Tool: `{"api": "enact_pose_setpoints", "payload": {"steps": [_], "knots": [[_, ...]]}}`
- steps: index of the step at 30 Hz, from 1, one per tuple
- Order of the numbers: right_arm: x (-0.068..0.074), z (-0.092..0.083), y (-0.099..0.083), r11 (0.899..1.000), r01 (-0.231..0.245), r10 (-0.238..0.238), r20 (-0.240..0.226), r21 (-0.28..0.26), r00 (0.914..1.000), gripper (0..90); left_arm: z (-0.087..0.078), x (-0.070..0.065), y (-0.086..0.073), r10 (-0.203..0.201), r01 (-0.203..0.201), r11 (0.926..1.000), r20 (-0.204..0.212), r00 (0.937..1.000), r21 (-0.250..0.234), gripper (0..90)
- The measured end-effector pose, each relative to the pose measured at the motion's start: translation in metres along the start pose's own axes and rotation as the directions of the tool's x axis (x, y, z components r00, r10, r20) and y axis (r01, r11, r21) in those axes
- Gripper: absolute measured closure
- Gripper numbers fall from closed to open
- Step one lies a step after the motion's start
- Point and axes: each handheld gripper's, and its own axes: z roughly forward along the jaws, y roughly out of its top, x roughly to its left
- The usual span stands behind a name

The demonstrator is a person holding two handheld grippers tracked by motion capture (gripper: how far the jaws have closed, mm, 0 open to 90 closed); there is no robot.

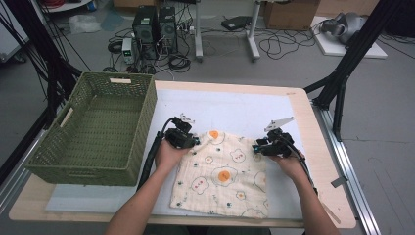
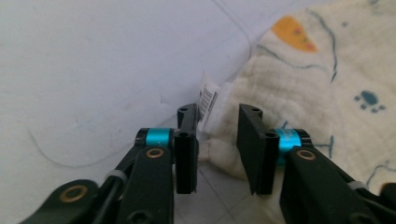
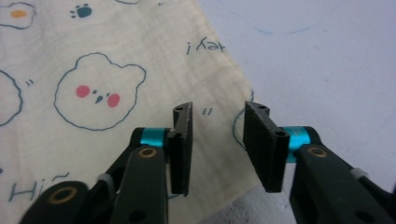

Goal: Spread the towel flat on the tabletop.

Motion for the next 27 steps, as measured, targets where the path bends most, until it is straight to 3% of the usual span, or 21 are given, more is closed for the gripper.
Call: {"api": "enact_pose_setpoints", "payload": {"steps": [2,3,5,8,11,12,14,16,20,23,25,27], "knots": [[0.000,0.003,-0.001,1.000,0.005,-0.005,-0.007,-0.005,1.0000,74.2,0.000,0.000,0.000,0.020,-0.020,0.9998,-0.002,0.9998,0.000,85.0],[-0.001,0.003,0.000,1.000,0.002,-0.002,-0.015,-0.010,0.9999,83.1,-0.001,0.000,0.000,0.028,-0.028,0.9996,-0.010,0.9996,0.000,86.3],[0.001,0.005,0.001,1.000,0.030,-0.030,-0.020,-0.004,0.9993,88.6,-0.005,0.000,-0.001,0.036,-0.038,0.9989,-0.060,0.9975,-0.029,87.1],[0.004,0.004,0.006,0.998,0.049,-0.049,-0.021,-0.029,0.9986,88.8,-0.016,0.004,0.002,0.016,-0.030,0.9936,-0.122,0.9924,-0.109,87.5],[0.005,-0.003,0.020,0.995,0.073,-0.071,0.032,-0.069,0.9970,88.8,-0.026,0.008,0.007,-0.037,-0.005,0.9757,-0.190,0.9811,-0.219,87.2],[0.003,-0.007,0.026,0.993,0.068,-0.062,0.064,-0.097,0.9960,88.3,-0.028,0.010,0.008,-0.046,-0.006,0.9711,-0.215,0.9755,-0.239,85.1],[-0.002,-0.016,0.035,0.984,0.027,-0.004,0.129,-0.177,0.9916,74.0,-0.029,0.017,0.007,-0.091,0.034,0.9655,-0.214,0.9726,-0.258,74.5],[-0.007,-0.020,0.037,0.979,-0.020,0.041,0.101,-0.204,0.9940,69.4,-0.030,0.021,0.005,-0.099,0.045,0.9698,-0.218,0.9709,-0.240,70.0],[-0.006,-0.014,0.029,0.989,-0.043,0.050,0.046,-0.144,0.9977,60.5,-0.032,0.020,0.001,-0.082,0.038,0.9740,-0.188,0.9788,-0.223,65.3],[0.000,-0.012,0.018,0.989,-0.046,0.049,0.016,-0.141,0.9987,54.9,-0.035,0.013,-0.003,-0.050,0.011,0.9738,-0.169,0.9844,-0.227,63.6],[0.004,-0.012,0.015,0.992,-0.065,0.064,-0.019,-0.107,0.9978,51.0,-0.037,0.009,-0.008,-0.032,-0.004,0.9733,-0.153,0.9877,-0.229,62.8],[0.009,-0.016,0.012,0.990,-0.048,0.046,-0.022,-0.131,0.9987,50.4,-0.040,0.006,-0.011,-0.031,0.004,0.9757,-0.120,0.9923,-0.219,62.4]]}}
